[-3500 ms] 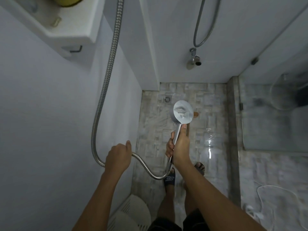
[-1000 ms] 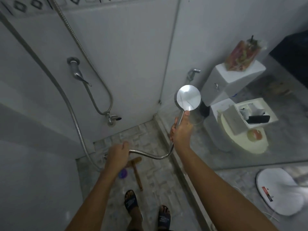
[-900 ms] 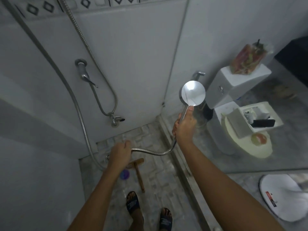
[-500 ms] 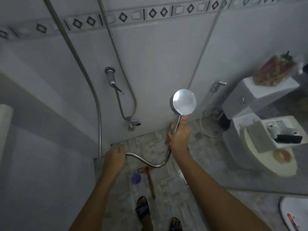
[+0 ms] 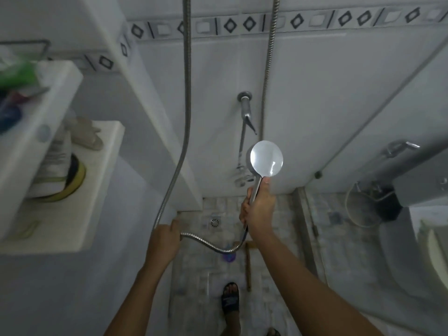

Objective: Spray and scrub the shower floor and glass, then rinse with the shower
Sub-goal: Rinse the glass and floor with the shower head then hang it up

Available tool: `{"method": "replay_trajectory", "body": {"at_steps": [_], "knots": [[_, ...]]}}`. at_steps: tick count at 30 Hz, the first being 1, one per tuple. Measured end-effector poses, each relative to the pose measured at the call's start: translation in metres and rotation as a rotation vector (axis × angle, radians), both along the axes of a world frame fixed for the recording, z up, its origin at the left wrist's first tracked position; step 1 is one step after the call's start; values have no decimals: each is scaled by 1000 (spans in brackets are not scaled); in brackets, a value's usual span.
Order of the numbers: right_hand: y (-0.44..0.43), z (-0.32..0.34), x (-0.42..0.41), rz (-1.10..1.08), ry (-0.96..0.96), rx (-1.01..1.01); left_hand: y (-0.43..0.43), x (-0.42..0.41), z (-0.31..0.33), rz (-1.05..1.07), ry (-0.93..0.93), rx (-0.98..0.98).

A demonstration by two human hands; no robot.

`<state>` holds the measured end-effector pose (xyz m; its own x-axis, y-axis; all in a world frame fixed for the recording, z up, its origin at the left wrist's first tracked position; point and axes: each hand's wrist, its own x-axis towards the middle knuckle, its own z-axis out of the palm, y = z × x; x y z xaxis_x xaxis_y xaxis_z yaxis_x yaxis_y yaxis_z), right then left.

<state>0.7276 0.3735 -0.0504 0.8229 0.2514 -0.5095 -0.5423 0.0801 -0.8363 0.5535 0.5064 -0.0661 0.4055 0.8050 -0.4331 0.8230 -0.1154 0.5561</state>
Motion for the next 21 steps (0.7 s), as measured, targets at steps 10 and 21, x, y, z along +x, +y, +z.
{"method": "replay_trajectory", "body": {"at_steps": [10,21], "knots": [[17,-11,-40,116,51,13,12,-53,-19,43,30,24],[-42,8,-83,259,73,155,-63,-109,4,148,30,114]]}}
